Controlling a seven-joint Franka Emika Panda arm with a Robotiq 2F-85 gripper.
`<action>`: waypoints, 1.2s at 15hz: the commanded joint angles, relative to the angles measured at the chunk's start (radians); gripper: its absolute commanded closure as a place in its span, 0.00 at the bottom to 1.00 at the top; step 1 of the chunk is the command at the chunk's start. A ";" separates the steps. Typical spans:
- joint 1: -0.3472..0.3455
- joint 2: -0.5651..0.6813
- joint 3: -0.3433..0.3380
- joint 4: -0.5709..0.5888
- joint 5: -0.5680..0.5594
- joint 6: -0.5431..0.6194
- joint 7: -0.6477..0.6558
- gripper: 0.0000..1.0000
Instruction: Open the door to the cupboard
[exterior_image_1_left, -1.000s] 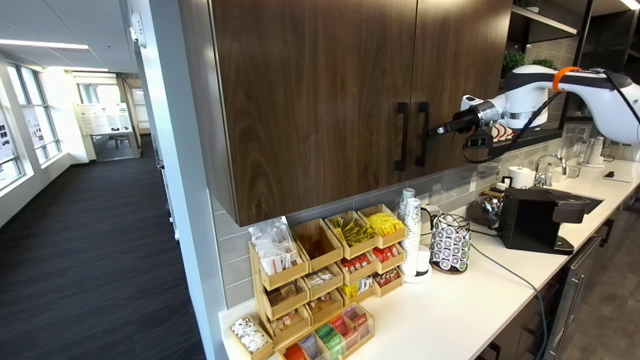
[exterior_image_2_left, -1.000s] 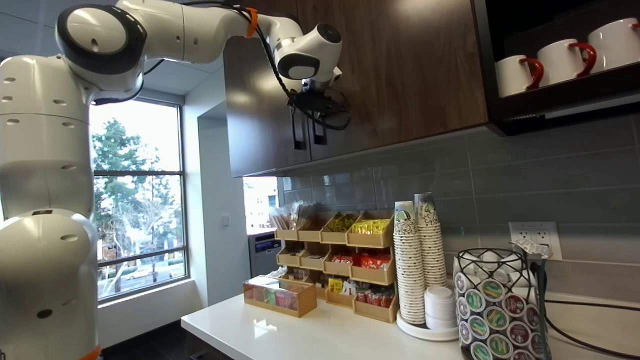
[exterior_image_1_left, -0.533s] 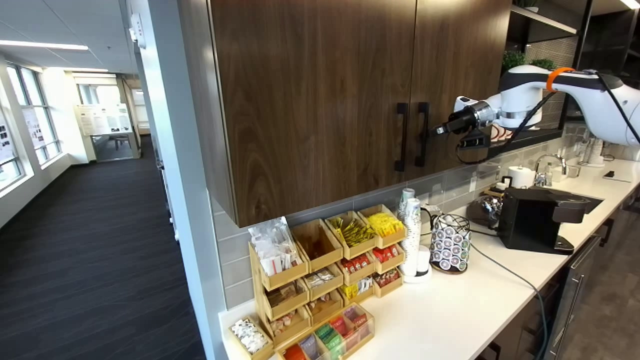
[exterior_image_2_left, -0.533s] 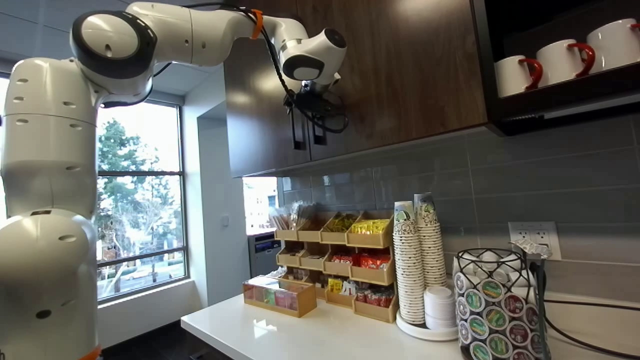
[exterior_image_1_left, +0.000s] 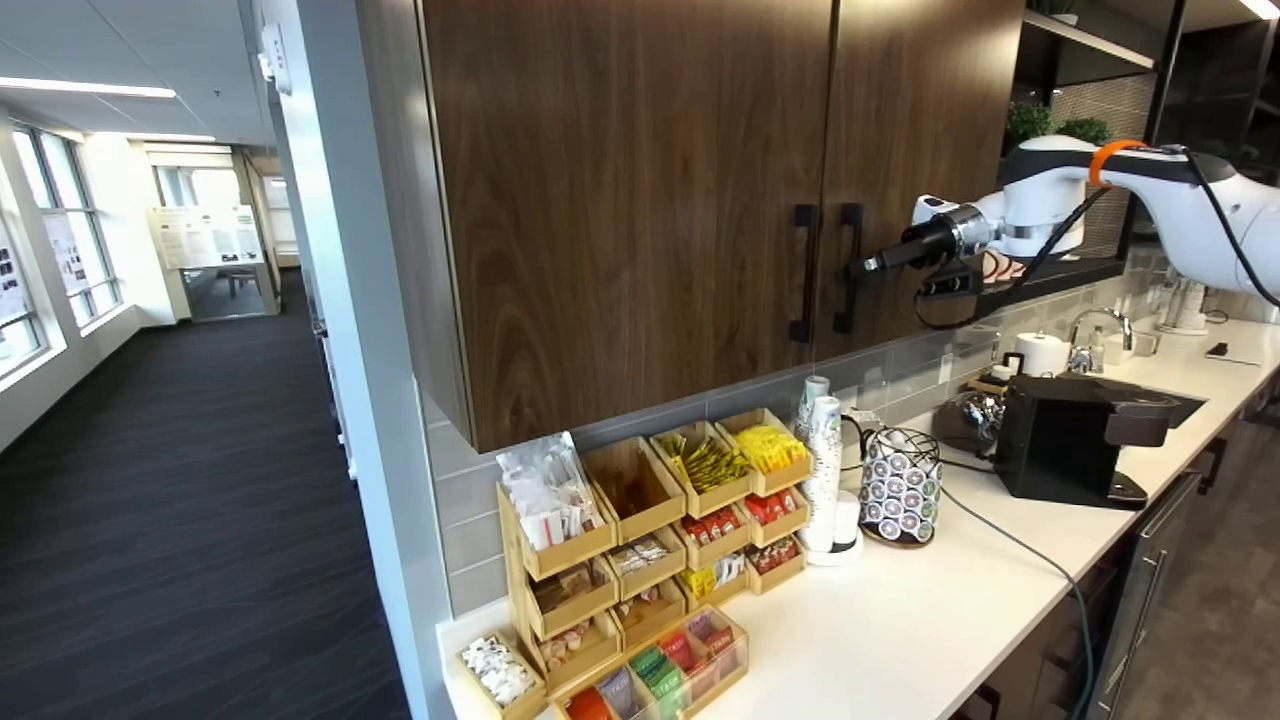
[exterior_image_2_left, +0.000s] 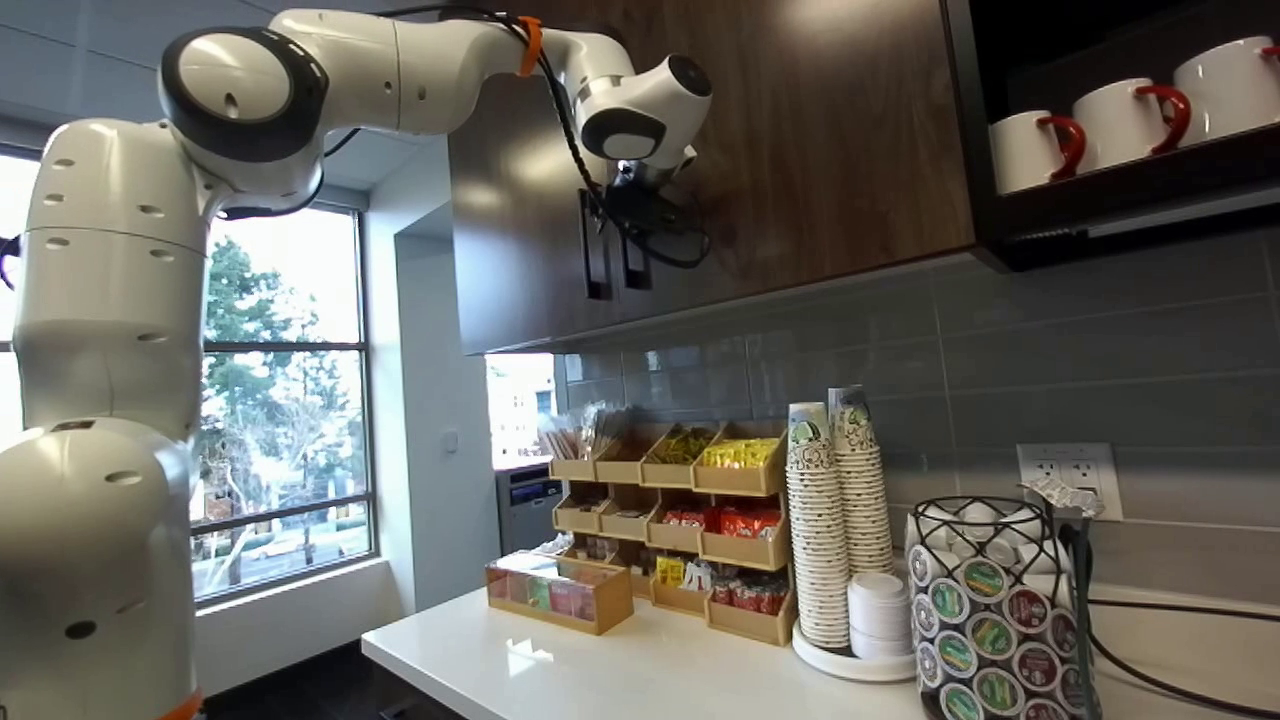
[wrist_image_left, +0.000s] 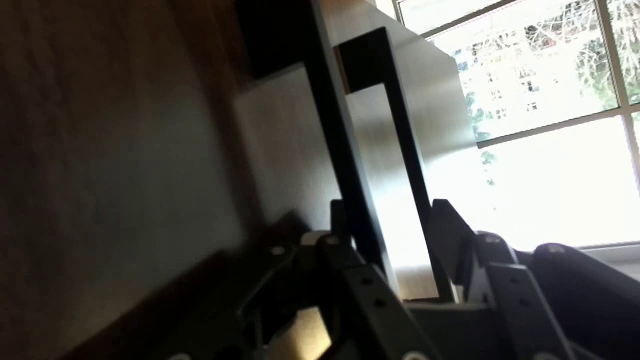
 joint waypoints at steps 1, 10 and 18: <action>-0.015 -0.001 0.009 0.002 0.032 -0.130 0.009 0.85; -0.040 -0.091 -0.011 -0.074 0.003 -0.201 0.001 0.95; -0.097 -0.206 -0.100 -0.190 -0.040 -0.444 -0.074 0.95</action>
